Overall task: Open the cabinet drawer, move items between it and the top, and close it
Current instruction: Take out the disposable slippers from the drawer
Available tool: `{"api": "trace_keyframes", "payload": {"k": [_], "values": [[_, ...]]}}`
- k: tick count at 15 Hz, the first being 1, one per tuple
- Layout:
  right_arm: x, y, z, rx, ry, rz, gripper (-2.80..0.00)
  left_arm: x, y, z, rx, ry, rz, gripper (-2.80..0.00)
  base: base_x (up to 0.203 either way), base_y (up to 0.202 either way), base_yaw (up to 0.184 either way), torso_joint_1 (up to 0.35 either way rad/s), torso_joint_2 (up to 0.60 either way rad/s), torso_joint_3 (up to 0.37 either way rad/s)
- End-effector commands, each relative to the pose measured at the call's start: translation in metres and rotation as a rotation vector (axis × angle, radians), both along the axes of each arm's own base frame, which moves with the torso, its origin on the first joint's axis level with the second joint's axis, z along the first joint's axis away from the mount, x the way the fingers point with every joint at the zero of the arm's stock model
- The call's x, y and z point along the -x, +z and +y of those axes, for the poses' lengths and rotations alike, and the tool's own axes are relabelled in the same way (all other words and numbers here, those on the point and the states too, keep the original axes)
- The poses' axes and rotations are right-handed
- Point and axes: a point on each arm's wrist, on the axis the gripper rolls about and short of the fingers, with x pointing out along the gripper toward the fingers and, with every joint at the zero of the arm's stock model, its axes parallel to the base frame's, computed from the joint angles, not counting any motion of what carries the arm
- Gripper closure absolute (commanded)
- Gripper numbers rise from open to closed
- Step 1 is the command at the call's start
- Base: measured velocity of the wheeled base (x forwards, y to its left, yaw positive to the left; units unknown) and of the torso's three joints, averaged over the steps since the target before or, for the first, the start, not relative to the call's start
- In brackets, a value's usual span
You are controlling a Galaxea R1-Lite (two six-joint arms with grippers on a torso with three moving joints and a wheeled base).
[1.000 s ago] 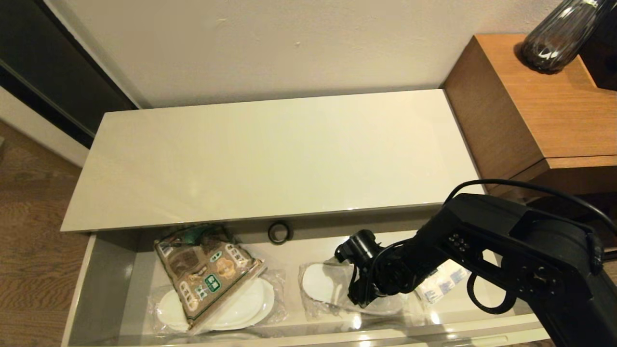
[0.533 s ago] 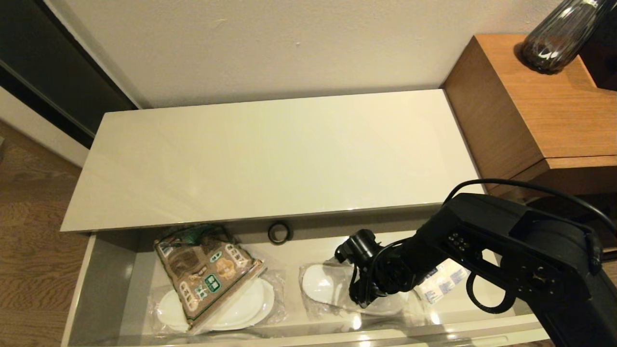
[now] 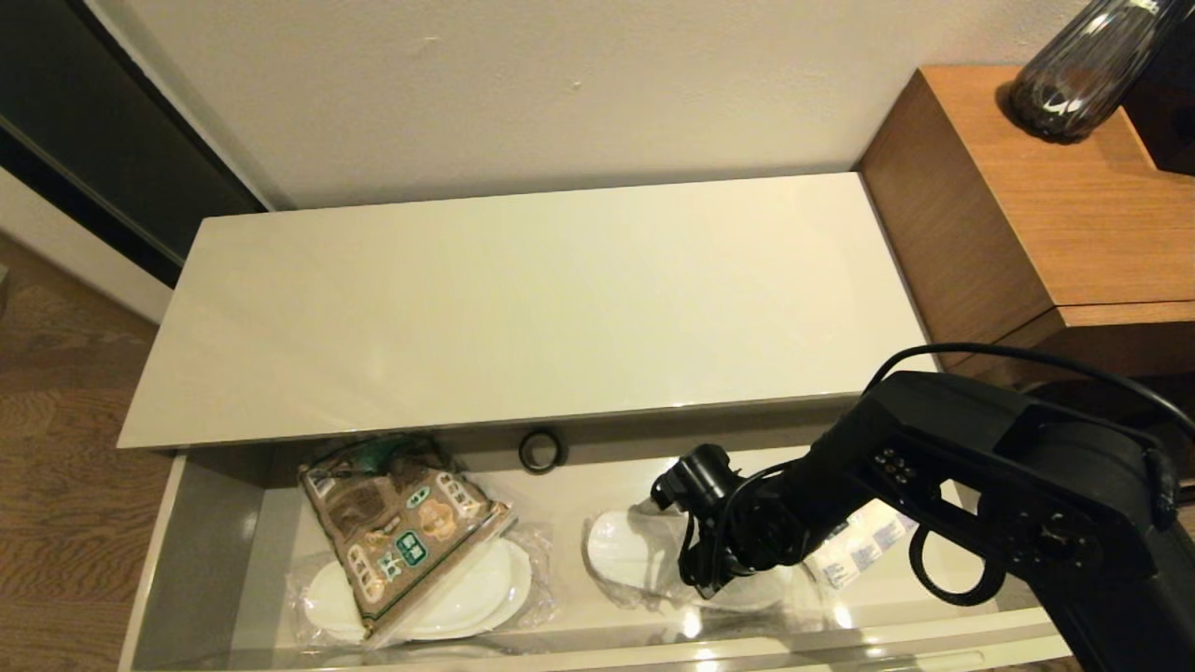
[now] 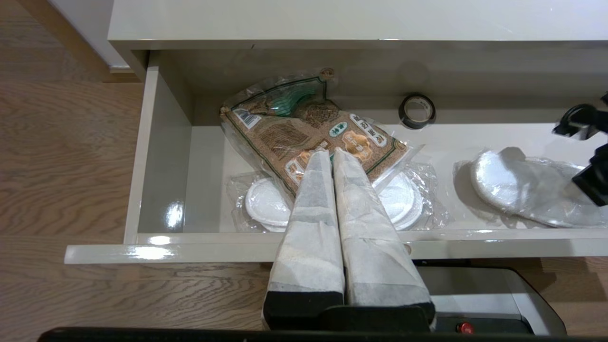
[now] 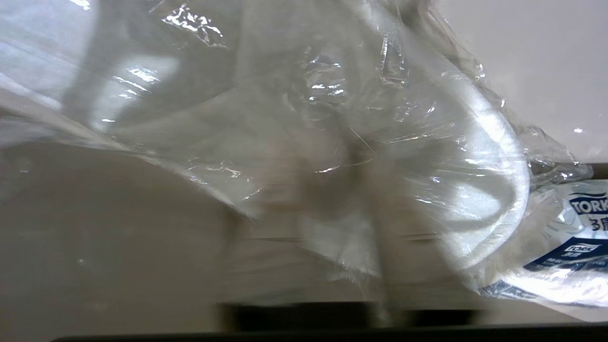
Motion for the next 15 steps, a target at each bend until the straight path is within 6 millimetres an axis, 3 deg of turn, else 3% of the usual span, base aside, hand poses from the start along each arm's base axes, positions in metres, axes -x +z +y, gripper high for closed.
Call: {"api": "trace_keyframes", "payload": {"k": [1, 6, 12, 15], "values": [[0.001, 0.019, -0.002, -0.018, -0.002, -0.032, 0.0, 0.0, 0.0, 0.0, 0.001, 0.0, 0.001, 0.0, 0.0, 0.0, 0.0, 0.0, 0.0, 0.0], [0.012, 0.052, -0.012, -0.039, -0.007, -0.059, 0.0, 0.0, 0.0, 0.0, 0.001, 0.001, 0.001, 0.0, 0.0, 0.0, 0.0, 0.0, 0.0, 0.0], [0.03, 0.117, -0.027, -0.076, -0.013, -0.103, 0.0, 0.0, 0.0, 0.0, 0.001, 0.002, 0.001, 0.0, 0.0, 0.0, 0.0, 0.0, 0.0, 0.0], [0.041, 0.133, -0.034, -0.078, -0.015, -0.107, 0.0, 0.0, 0.0, 0.0, 0.001, 0.001, 0.001, 0.0, 0.0, 0.0, 0.0, 0.0, 0.0, 0.0]]}}
